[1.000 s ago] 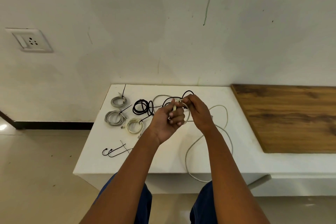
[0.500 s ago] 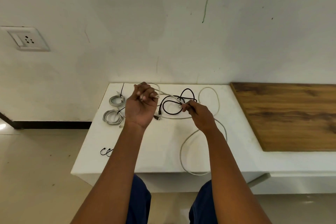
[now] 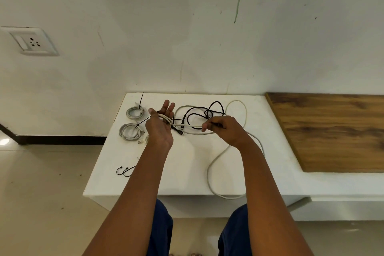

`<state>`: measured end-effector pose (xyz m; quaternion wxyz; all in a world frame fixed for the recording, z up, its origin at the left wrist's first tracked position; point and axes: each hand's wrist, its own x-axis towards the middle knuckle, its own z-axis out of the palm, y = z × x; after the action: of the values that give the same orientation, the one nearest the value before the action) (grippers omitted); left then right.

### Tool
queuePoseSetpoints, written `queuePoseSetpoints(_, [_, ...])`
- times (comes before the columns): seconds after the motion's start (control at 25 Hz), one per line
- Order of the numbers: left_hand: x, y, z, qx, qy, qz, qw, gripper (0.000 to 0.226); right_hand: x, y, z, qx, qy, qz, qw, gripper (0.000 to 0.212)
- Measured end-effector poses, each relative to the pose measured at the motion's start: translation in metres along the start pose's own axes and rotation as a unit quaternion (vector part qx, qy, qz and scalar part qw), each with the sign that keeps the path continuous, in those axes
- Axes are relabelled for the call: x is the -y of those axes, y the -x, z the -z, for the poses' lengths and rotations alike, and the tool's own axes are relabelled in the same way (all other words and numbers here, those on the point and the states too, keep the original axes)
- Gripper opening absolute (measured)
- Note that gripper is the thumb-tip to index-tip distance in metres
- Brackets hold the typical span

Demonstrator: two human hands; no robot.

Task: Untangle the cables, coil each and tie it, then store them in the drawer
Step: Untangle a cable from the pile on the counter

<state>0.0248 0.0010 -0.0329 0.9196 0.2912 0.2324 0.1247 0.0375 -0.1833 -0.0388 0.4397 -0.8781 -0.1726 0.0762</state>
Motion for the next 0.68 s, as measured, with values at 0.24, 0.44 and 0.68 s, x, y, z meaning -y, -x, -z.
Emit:
queuePoseSetpoints(0.24, [0.03,0.014,-0.004,0.1,-0.375,-0.063,0.92,0.03,0.003,0.001,-0.003,-0.036,-0.053,0.053,0.996,0.024])
queuePoseSetpoints(0.44, [0.039,0.027,-0.006,0.203,-0.488,-0.073,0.846,0.027,-0.003,-0.003,-0.005,-0.135,-0.036,0.047,0.989,0.02])
queuePoseSetpoints(0.68, [0.039,0.029,-0.009,0.247,-0.5,0.031,0.83,0.045,-0.003,-0.004,-0.003,-0.16,-0.066,0.06,0.983,0.007])
